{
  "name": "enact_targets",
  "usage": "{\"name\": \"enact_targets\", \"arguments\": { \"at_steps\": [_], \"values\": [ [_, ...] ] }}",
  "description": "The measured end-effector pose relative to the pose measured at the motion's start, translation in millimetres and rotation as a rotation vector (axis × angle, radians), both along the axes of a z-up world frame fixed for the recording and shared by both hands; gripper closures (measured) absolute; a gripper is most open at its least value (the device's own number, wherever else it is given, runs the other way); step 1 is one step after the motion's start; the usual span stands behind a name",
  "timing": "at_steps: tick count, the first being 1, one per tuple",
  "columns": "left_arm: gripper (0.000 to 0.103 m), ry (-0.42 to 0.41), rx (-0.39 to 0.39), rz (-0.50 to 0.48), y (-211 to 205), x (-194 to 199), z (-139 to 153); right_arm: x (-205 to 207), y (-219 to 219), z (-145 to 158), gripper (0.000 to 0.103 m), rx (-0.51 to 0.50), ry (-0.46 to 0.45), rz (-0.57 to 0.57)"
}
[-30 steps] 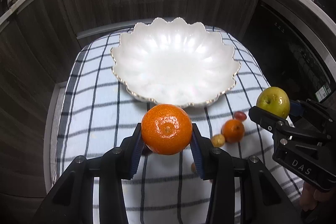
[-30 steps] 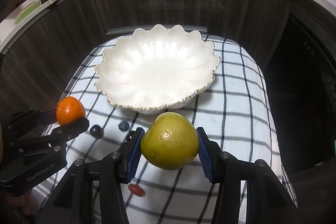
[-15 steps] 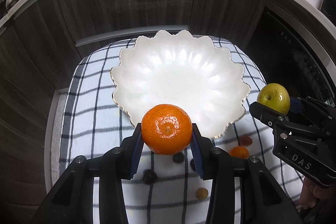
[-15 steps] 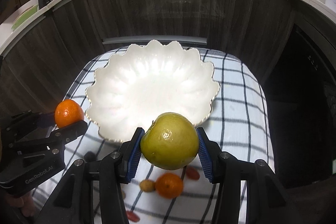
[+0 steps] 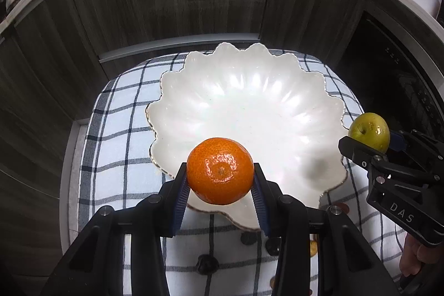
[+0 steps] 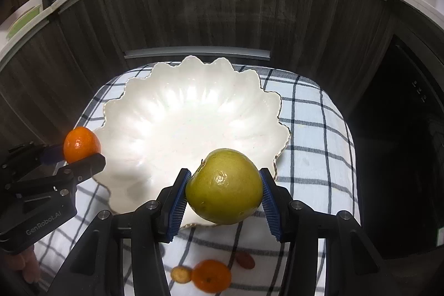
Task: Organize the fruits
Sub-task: 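Lift the mandarin with the left tool while the right tool lifts the green apple over the bowl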
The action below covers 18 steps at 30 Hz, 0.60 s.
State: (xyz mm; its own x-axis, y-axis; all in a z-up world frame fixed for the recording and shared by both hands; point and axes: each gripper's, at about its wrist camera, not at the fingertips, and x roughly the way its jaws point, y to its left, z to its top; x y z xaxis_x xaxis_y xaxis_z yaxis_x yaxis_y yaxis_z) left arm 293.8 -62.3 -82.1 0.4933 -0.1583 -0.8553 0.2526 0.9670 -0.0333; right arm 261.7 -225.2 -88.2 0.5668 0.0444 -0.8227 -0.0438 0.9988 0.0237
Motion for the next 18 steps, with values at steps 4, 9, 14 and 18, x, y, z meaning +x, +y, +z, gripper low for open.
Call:
{"name": "enact_targets", "arguments": {
  "at_steps": [4, 9, 14, 18],
  "values": [
    [0.061, 0.01, 0.003, 0.008, -1, 8, -6, 9, -3, -6, 0.052, -0.001, 0.009, -0.013],
    [0.061, 0.017, 0.002, 0.012, -2, 20, -12, 22, -6, -13, 0.052, -0.005, 0.023, -0.021],
    [0.061, 0.033, 0.002, 0.018, -2, 28, -19, 31, -6, -19, 0.052, -0.007, 0.04, -0.024],
    [0.061, 0.044, 0.004, 0.019, -2, 33, -25, 35, -7, -24, 0.052, -0.003, 0.053, -0.031]
  ]
}}
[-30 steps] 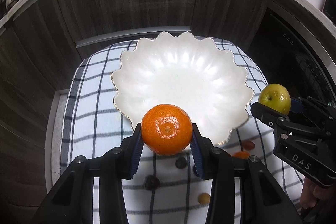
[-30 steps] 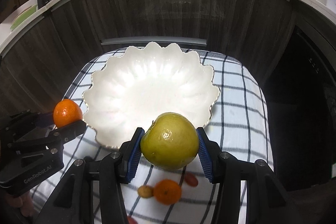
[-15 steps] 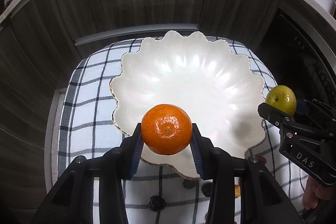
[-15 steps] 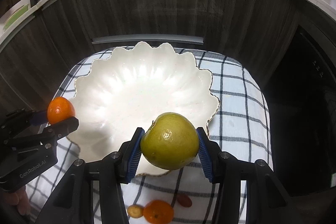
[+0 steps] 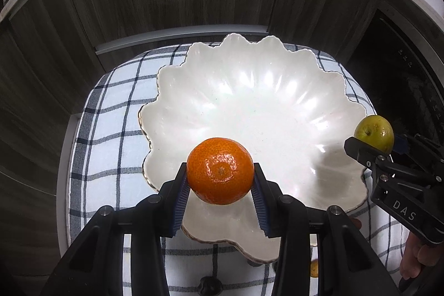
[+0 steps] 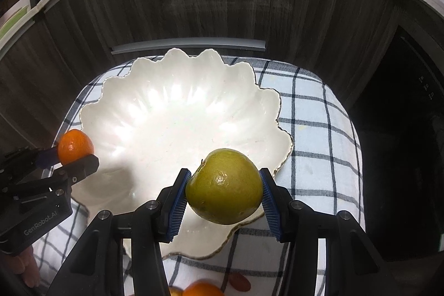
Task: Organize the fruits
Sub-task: 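Lift the mandarin with the left tool while the right tool lifts the green apple over the bowl, then open the right tool to drop the green apple while the left tool releases the mandarin into the bowl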
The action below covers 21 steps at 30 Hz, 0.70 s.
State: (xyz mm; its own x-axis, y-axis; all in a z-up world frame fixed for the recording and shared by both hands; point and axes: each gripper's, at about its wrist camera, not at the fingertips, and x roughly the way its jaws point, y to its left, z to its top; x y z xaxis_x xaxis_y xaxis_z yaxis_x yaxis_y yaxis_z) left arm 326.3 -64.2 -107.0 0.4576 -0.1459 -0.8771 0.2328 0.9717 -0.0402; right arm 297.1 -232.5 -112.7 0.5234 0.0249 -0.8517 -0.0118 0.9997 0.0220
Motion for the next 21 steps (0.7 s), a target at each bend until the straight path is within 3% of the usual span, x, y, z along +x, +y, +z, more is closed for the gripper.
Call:
{"name": "enact_targets", "arguments": {
  "at_steps": [21],
  "values": [
    [0.06, 0.056, 0.024, -0.002, 1, 5, -16, 7, 6, -21, 0.052, -0.009, 0.05, 0.018]
  ]
}}
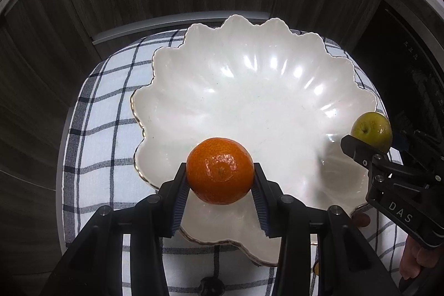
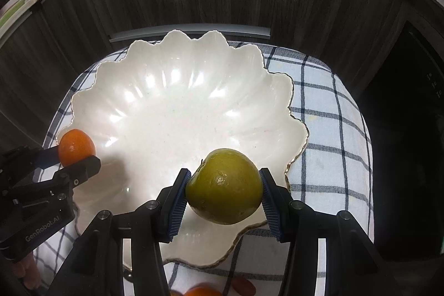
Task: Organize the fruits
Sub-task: 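Open the right tool to drop the green apple while the left tool releases the mandarin into the bowl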
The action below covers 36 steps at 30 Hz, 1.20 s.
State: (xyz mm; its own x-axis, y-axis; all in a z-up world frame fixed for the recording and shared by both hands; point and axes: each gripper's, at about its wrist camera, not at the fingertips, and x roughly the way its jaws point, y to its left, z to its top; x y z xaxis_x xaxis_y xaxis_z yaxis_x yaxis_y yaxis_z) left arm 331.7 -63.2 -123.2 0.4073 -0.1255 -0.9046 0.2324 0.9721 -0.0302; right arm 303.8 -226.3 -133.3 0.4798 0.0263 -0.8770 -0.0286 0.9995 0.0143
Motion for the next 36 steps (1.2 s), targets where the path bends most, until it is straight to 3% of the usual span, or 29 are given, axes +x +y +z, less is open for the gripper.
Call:
{"name": "enact_targets", "arguments": {
  "at_steps": [3, 7, 10, 14, 19, 31, 36],
  "values": [
    [0.059, 0.003, -0.001, 0.001, 0, 0, 0, 0, 1, 0, 0.052, -0.005, -0.001, 0.003],
    [0.039, -0.023, 0.016, 0.002, -1, -3, 2, 1, 0, -1, 0.051, -0.006, 0.003, 0.003],
    [0.038, -0.022, 0.021, 0.006, 1, -2, 2, 1, 1, 2, 0.049, -0.032, -0.008, 0.0],
    [0.035, -0.02, 0.022, 0.02, 5, -3, 1, 1, -1, 7, 0.03, -0.038, -0.026, -0.021],
    [0.019, -0.052, 0.024, 0.033, 7, -7, 8, -1, -5, 10, 0.027, -0.036, -0.039, -0.042],
    [0.012, -0.142, 0.058, 0.053, 9, -18, 33, -11, -1, 29, 0.027, -0.04, -0.075, -0.045],
    [0.01, -0.158, 0.049, 0.061, 11, -25, 43, -20, -1, 37, 0.022, -0.036, -0.096, -0.055]
  ]
}}
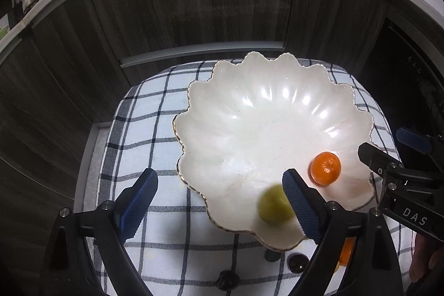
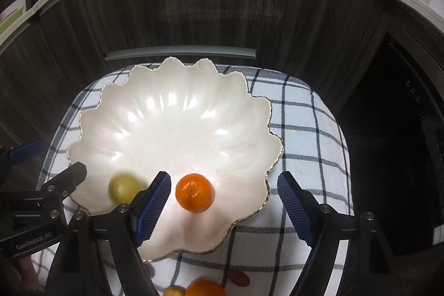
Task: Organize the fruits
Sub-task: 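Open the right tool to drop the green apple while the left tool releases the mandarin into the bowl, then withdraw both tools from the bowl back toward the remaining fruits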
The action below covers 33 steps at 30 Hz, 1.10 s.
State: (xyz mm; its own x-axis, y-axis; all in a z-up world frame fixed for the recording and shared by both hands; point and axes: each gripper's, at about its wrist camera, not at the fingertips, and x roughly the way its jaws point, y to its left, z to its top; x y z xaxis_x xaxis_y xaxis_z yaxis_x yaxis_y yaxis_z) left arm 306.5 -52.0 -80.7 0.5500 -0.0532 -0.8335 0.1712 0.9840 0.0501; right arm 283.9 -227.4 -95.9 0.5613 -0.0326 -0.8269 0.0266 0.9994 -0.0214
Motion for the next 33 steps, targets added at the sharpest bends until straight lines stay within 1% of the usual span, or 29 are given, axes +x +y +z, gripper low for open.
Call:
{"name": "enact_targets", "arguments": {
  "at_steps": [3, 9, 15, 27, 33],
  "values": [
    [0.01, -0.012, -0.004, 0.001, 0, -6, 6, -5, 0, 5, 0.021, 0.007, -0.007, -0.002],
    [0.005, -0.037, -0.01, 0.007, 2, -17, 19, -18, 3, 17, 0.018, 0.009, -0.029, 0.006],
    [0.003, -0.068, -0.008, 0.009, 3, -29, 34, -30, 6, 30, 0.018, 0.016, -0.057, 0.008],
    [0.003, -0.102, -0.022, 0.004, 1, -51, 52, -54, 5, 50, 0.018, 0.019, -0.094, -0.001],
    [0.003, -0.124, -0.042, 0.004, -1, -62, 60, -65, 2, 55, 0.018, 0.024, -0.107, -0.003]
  ]
}}
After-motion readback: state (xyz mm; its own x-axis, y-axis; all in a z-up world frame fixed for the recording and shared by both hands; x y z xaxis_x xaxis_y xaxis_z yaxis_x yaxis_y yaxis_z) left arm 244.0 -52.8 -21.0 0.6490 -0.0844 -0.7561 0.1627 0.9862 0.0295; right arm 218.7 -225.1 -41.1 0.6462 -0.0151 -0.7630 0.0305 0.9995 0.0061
